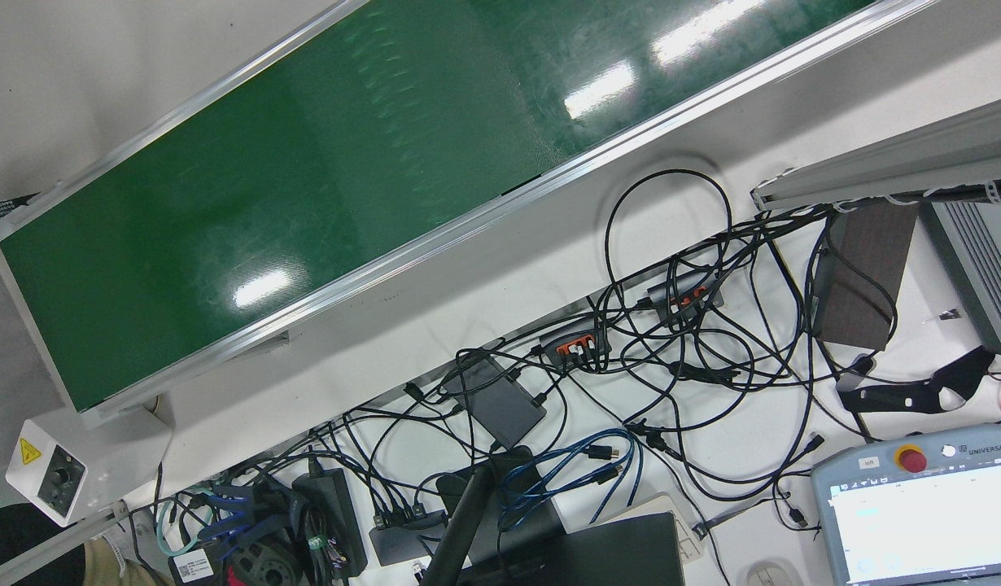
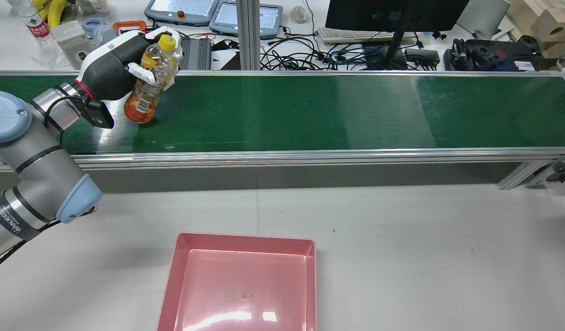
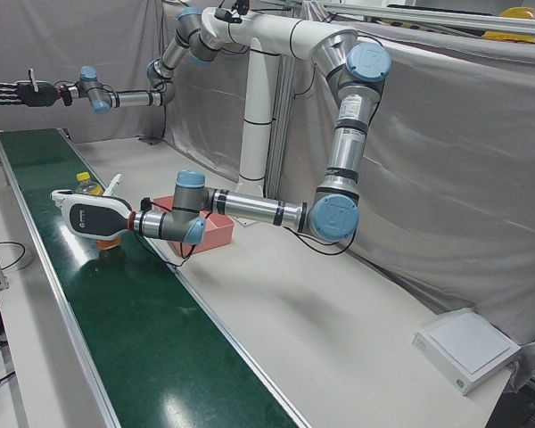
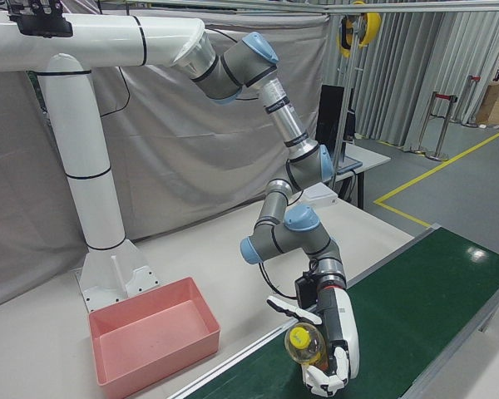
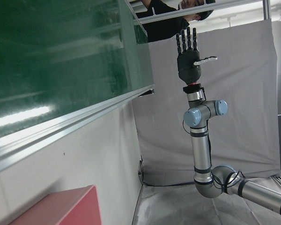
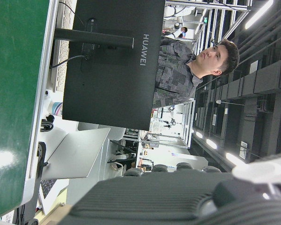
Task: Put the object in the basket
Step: 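Lift the bottle off the belt with the left hand toward the tray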
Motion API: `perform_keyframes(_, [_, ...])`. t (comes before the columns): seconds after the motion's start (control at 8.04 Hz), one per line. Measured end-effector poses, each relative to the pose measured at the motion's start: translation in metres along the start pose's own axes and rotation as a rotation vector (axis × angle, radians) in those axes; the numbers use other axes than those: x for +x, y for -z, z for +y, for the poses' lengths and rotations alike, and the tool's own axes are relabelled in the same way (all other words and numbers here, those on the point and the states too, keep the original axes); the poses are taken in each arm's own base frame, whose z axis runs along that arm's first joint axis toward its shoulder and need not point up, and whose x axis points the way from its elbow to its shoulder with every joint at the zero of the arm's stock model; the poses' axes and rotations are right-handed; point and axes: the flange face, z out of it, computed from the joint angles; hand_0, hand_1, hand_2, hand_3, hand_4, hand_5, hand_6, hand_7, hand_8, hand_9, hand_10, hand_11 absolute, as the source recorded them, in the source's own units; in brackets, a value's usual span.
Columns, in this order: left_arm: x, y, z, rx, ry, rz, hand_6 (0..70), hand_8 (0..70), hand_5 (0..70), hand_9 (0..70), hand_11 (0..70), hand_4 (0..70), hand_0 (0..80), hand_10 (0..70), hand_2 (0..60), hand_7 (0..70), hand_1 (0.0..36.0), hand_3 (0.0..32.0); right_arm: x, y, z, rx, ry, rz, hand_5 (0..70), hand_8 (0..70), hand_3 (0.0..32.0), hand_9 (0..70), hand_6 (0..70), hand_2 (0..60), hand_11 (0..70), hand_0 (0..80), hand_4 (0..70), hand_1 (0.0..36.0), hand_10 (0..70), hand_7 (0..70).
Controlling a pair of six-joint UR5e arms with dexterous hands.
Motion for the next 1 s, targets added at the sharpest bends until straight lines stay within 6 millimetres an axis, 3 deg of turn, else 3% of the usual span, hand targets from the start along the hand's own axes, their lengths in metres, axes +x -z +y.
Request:
perform_keyframes(0.12, [0.005,0.002,0.009,-0.015,0.003,0.0,39.5,58.2,70.0,70.0,70.0,7.3,46.8,70.0,3.8,70.0,3.7,0.0,0.0,0.0,0.0,0.0,0.0,0.0,0.0,0.0,0.0,0.0,0.0,0.0,0.0,0.0,0.0,0.0,0.0,0.0])
perform_keyframes(0.62, [0.009,0.005,0.03,-0.043,0.01,0.003,37.0,55.6,70.0,70.0,70.0,7.5,47.3,70.0,0.6,70.0,3.9,0.0,0.0,0.0,0.0,0.0,0.0,0.0,0.0,0.0,0.0,0.0,0.0,0.0,0.0,0.0,0.0,0.0,0.0,0.0])
perform_keyframes(0.75, [0.001,0.005,0.041,-0.065,0.02,-0.004,36.6,55.4,70.0,70.0,70.0,7.3,47.5,70.0,0.0,70.0,3.9,0.0,0.0,0.0,0.0,0.0,0.0,0.0,0.0,0.0,0.0,0.0,0.0,0.0,0.0,0.0,0.0,0.0,0.0,0.0])
perform_keyframes(1.0, [-0.038,0.004,0.086,-0.144,0.065,-0.043,35.8,55.0,70.0,70.0,70.0,7.2,47.8,70.0,0.0,70.0,4.0,0.0,0.0,0.0,0.0,0.0,0.0,0.0,0.0,0.0,0.0,0.0,0.0,0.0,0.0,0.0,0.0,0.0,0.0,0.0])
